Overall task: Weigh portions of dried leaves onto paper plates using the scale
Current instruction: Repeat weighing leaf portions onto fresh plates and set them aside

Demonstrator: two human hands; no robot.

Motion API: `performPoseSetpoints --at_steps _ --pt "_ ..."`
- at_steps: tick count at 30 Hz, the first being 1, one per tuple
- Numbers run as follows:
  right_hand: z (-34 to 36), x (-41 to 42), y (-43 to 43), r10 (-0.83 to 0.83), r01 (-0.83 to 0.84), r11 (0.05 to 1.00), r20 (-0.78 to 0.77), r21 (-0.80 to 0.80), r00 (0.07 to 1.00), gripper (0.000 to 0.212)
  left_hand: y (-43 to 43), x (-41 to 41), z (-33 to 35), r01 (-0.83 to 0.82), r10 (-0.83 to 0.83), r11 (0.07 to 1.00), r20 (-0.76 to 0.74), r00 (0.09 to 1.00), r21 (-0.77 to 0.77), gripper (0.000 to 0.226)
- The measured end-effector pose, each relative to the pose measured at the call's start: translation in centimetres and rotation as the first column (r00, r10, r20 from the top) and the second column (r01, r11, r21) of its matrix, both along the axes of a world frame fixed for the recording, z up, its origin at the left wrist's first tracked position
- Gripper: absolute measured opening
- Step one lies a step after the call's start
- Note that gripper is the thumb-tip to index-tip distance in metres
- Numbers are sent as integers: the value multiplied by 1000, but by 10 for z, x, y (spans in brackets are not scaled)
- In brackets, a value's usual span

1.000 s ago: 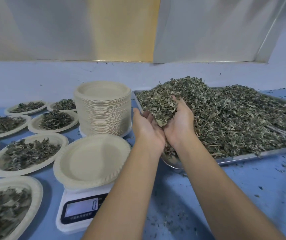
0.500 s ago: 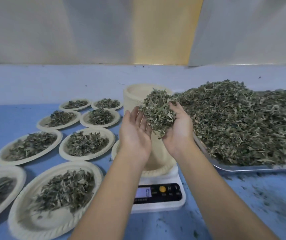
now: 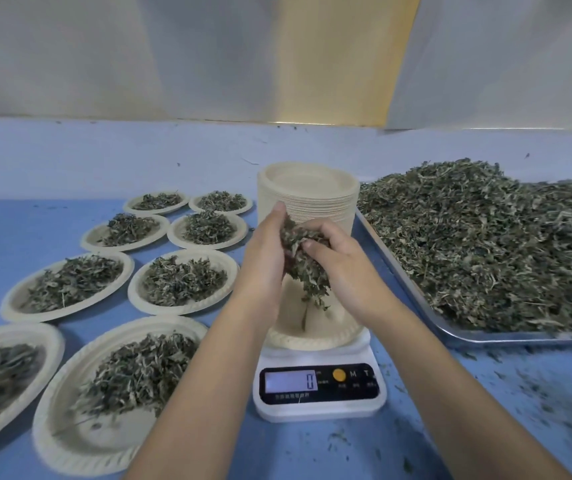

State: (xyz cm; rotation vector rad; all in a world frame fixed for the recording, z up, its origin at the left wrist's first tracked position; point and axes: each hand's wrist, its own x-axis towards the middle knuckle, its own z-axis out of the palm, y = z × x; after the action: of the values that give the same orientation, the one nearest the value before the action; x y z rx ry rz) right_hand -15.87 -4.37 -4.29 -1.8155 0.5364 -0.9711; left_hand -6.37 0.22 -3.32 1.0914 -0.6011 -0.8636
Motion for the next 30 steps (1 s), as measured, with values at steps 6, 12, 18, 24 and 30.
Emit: performPoseSetpoints --at_steps 6,12,18,24,30 --pt "-4 7 8 -30 -3 971 -133 -240 991 24 0 -1 -7 -106 104 994 102 989 13 18" --pt "-9 8 8 -88 51 961 -125 -270 988 25 -4 -4 -12 -180 177 983 79 981 38 20" --pt "-6 6 4 -96 70 974 -114 -214 989 22 -6 -7 -12 -224 223 973 20 975 62 17" --pt "-4 0 -2 -97 65 974 -140 -215 985 20 -5 -1 -11 -288 291 955 -29 956 73 22" --pt "-4 -7 -11 -169 111 961 -217 -255 962 18 -4 10 -7 -315 317 948 -107 942 37 20"
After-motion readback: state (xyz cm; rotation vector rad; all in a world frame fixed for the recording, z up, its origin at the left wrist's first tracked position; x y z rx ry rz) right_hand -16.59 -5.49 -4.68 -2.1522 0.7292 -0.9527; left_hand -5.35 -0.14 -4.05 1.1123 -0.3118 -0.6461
